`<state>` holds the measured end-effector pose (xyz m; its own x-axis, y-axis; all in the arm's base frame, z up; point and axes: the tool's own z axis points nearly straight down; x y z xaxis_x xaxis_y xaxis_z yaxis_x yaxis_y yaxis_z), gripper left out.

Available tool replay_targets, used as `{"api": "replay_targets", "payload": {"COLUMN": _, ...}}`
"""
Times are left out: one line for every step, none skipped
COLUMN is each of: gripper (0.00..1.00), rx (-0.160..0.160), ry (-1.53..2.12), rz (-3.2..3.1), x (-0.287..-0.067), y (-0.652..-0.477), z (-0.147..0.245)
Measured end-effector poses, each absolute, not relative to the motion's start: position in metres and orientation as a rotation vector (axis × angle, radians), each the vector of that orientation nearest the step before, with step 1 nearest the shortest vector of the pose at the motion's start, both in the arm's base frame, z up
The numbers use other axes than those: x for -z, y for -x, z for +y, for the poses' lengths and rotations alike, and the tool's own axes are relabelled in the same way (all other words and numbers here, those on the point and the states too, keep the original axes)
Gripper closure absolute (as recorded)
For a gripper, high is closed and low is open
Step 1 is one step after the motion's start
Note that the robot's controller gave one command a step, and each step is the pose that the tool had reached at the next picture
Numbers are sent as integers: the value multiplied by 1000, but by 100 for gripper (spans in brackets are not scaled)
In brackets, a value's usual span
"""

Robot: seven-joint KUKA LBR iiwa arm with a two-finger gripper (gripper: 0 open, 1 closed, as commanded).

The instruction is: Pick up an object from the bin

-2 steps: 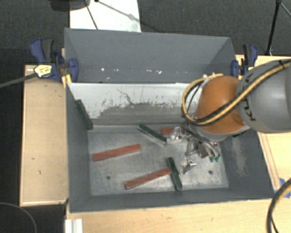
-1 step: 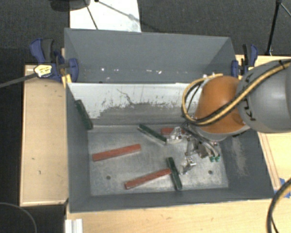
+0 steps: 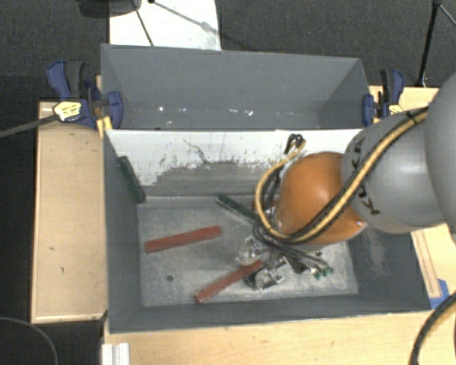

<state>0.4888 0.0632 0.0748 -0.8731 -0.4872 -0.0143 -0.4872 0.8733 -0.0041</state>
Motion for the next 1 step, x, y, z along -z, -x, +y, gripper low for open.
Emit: {"api": "replay_targets", "payload": {"gripper": 100, "rx": 1, "ry": 788, "rz": 3026, "x": -75, "y": -489, "z": 63}}
